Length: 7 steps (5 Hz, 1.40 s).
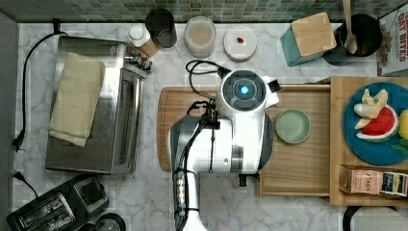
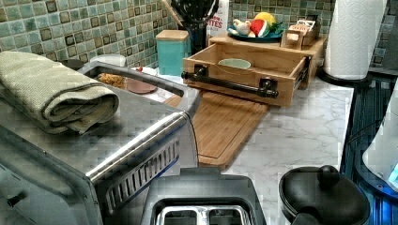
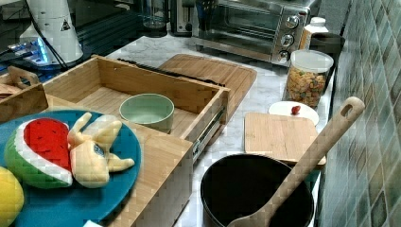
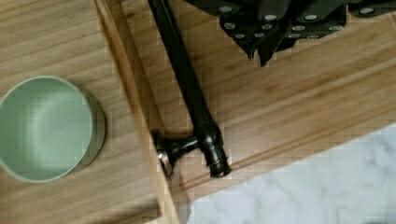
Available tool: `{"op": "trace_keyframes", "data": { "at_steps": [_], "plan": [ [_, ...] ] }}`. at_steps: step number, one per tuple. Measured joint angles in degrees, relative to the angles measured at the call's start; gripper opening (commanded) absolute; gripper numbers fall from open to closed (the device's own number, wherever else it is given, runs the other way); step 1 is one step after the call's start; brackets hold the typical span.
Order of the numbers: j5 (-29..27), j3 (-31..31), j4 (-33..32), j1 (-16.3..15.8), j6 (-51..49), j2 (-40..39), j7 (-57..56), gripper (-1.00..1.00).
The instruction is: Close the drawer.
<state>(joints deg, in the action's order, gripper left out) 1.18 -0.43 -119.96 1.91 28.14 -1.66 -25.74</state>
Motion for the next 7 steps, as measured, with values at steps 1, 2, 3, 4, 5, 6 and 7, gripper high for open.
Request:
{"op": "trace_keyframes", "data": {
  "at_steps": [1,2,3,4,5,6,7],
  "plan": [
    [-0.12,0.27,-4.59,-0.46,2.29,1.26,-2.00,-1.00],
    [2.29,1.06,-8.06,-0.69,4.48,1.53,-2.08,-1.00],
    [7.11,2.01,-10.52,-1.22,6.21,1.53,-2.66,-1.00],
    [10.18,2.57,-12.09,-2.37,8.73,1.87,-2.84,-1.00],
    [11.91,3.61,-12.87,-3.03,13.74,2.07,-2.83,-1.00],
    [13.28,4.74,-12.87,-3.05,14.60,1.91,-2.49,-1.00],
    [13.34,4.79,-12.65,-3.19,14.58,0.62,-2.52,-1.00]
  ]
}}
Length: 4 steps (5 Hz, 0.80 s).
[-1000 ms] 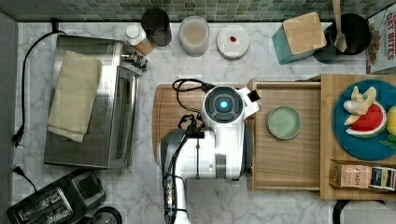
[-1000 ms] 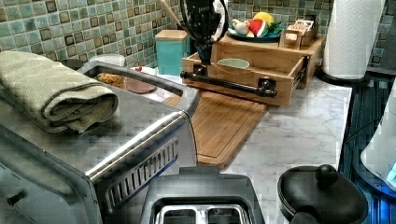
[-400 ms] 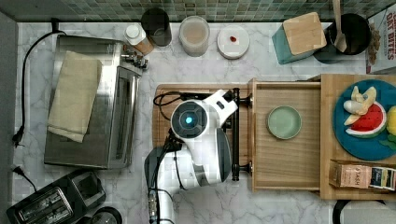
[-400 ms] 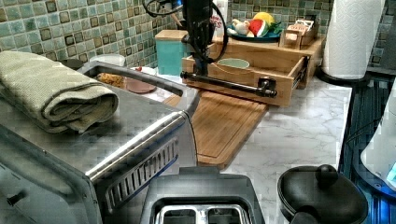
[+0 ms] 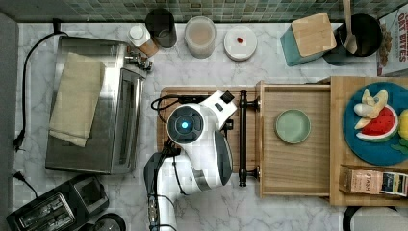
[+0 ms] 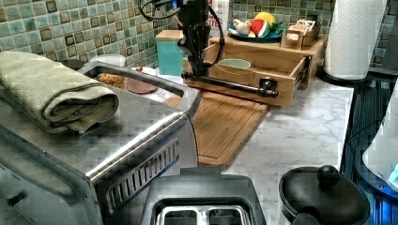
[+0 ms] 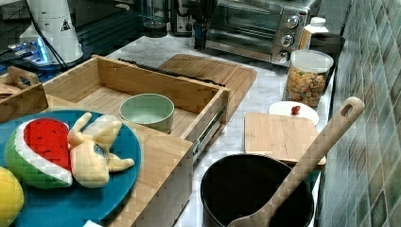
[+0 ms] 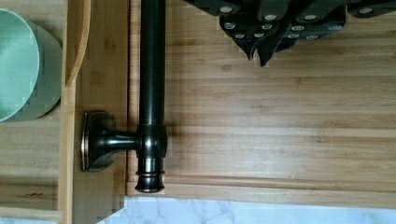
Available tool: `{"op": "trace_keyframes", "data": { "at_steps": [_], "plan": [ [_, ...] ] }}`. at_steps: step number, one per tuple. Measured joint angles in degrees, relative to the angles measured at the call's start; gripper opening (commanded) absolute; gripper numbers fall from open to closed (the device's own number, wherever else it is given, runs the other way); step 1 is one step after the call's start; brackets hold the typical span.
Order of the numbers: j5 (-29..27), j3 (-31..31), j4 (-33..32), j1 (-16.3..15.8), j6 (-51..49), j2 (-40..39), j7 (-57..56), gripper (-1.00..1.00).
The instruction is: Close the drawer.
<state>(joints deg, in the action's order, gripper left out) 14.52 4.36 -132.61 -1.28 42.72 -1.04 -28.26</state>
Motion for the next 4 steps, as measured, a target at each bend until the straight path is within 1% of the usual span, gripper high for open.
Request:
{"op": "trace_keyframes", "data": {
  "at_steps": [2,4],
  "plan": [
    [0.43,-0.24,-0.11,0.01,0.00,-4.81,0.00,-1.00],
    [3.87,-1.35,-1.12,0.17,0.53,-6.56,0.01,-1.00]
  ]
}}
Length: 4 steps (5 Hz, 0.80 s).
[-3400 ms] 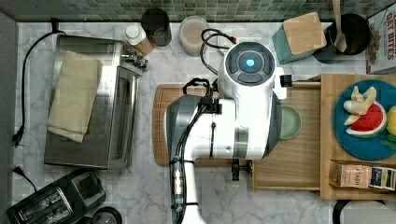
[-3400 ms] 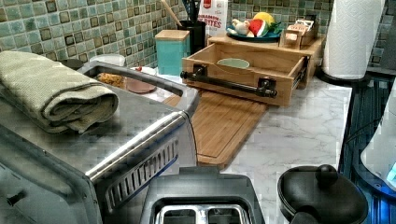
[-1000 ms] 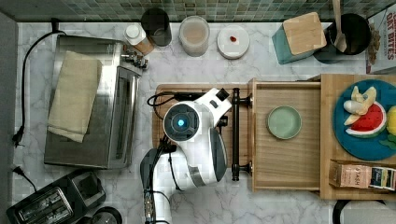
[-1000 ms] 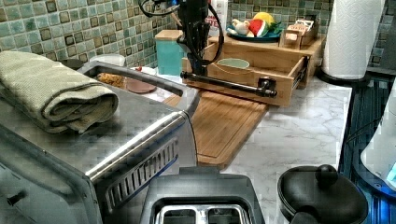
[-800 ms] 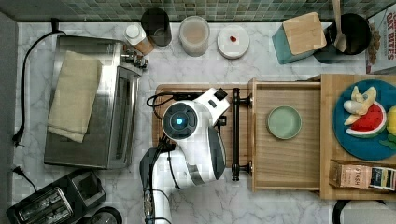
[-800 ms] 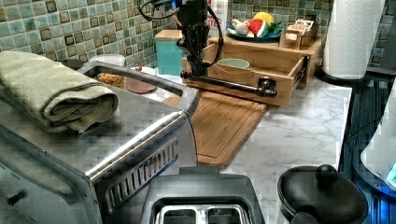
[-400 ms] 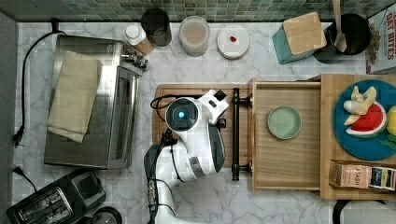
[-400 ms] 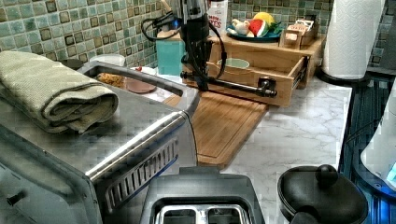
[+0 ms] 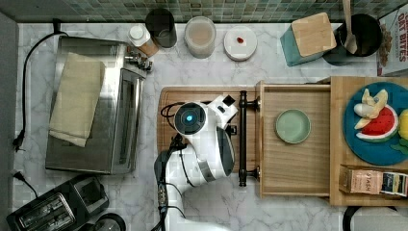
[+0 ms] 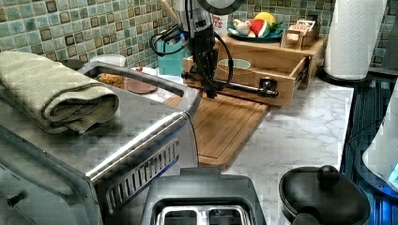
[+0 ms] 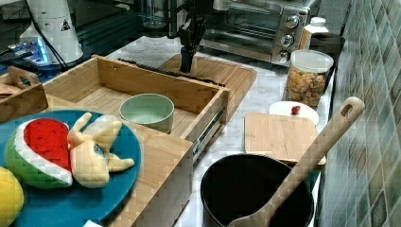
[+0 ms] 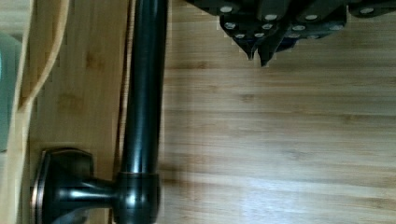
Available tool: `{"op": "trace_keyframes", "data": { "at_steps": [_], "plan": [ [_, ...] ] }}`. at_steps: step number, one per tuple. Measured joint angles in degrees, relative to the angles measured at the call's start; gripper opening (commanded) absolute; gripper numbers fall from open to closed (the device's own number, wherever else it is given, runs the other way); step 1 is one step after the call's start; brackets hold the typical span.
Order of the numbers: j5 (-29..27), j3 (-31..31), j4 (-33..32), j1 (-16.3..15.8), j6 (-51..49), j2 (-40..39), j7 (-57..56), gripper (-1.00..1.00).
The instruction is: Close the drawer.
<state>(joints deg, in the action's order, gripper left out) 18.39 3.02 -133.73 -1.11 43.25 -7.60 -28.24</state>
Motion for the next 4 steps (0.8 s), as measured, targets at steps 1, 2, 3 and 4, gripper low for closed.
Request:
{"op": "trace_keyframes", "data": {
  "at_steps": [1,2,3,4],
  "plan": [
    [0.67,-0.48,-0.45,0.52,0.22,0.50,-0.41,-1.00],
    [0.70,-0.55,-0.78,1.83,0.39,0.56,-3.85,-1.00],
    [0.34,-0.60,-0.78,4.11,2.49,-0.15,-9.08,-1.00],
    [-1.24,-0.68,-1.23,6.57,6.74,-1.15,-9.61,-1.00]
  ]
}}
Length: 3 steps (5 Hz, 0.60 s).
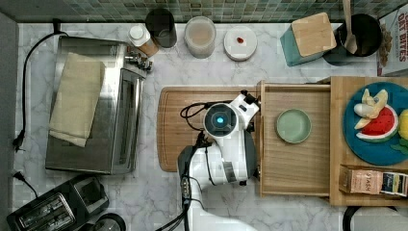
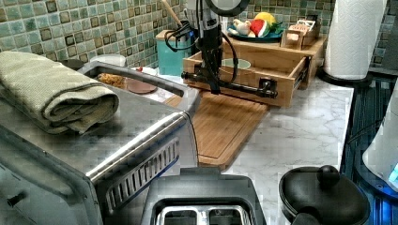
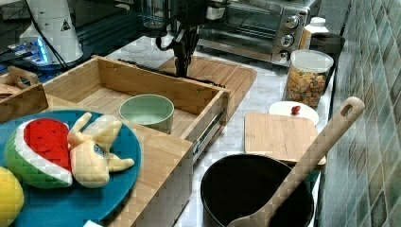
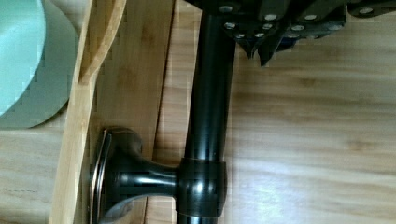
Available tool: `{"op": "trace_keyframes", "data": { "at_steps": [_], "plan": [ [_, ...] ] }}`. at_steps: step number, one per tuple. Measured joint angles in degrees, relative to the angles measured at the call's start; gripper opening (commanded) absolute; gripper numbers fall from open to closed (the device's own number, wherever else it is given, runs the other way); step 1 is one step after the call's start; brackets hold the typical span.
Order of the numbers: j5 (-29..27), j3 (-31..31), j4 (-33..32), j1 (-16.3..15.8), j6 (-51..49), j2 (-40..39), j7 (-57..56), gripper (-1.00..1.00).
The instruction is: Close the drawer.
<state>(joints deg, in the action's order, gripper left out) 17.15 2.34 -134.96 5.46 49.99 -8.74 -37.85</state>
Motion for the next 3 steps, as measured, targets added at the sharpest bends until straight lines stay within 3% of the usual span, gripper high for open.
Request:
{"op": "trace_keyframes", "data": {
  "at_steps": [3],
  "plan": [
    [0.85,-3.33,0.45,2.66,-1.09,0.54,-11.47,-1.00]
  ]
}}
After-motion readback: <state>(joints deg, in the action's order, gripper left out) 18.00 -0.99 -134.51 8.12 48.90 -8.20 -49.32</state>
